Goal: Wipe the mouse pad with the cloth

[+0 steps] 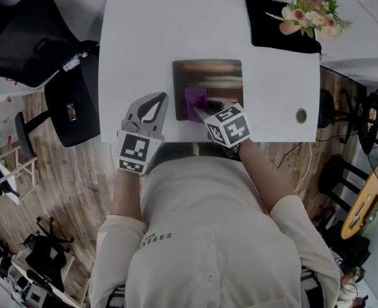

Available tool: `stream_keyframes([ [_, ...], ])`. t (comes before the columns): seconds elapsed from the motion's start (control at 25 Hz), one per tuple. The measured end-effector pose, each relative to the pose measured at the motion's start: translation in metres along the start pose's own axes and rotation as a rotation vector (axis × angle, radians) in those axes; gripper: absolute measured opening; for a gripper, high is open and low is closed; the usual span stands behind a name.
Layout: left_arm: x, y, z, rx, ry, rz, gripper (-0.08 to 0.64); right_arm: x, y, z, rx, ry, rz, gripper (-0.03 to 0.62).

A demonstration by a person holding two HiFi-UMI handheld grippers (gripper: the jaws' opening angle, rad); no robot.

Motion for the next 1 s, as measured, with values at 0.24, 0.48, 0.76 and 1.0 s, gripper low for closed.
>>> stream_keyframes([
  [0.24,-0.013,-0.017,0.017,0.0,-0.016,0.024,0.002,0.032,-0.032,0.0,0.013,-0.017,-0.028,0.097],
  [0.48,-0.012,-0.023,0.02,0.001,-0.011,0.024,0.002,0.045,-0.027,0.002,0.028,-0.028,-0.008,0.097],
  [0.76,-0.009,-0.005,0.015,-0.009,-0.012,0.016,0.002,0.033,-0.012,0.01,0.029,-0.032,-0.009,0.097],
  [1.0,0.001,0.016,0.008,-0.006,-0.018,0.01,0.002,0.015,0.009,0.02,0.038,-0.025,-0.009,0.097],
])
Point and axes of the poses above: the fingertips, and each gripper's own axes: x forward along the fingers, y to its right, z out of its underside, the point moved 4 cm from there along -x, backward along the fingers, and after that the axes turned 5 degrees about -z, right-handed, at the moved point
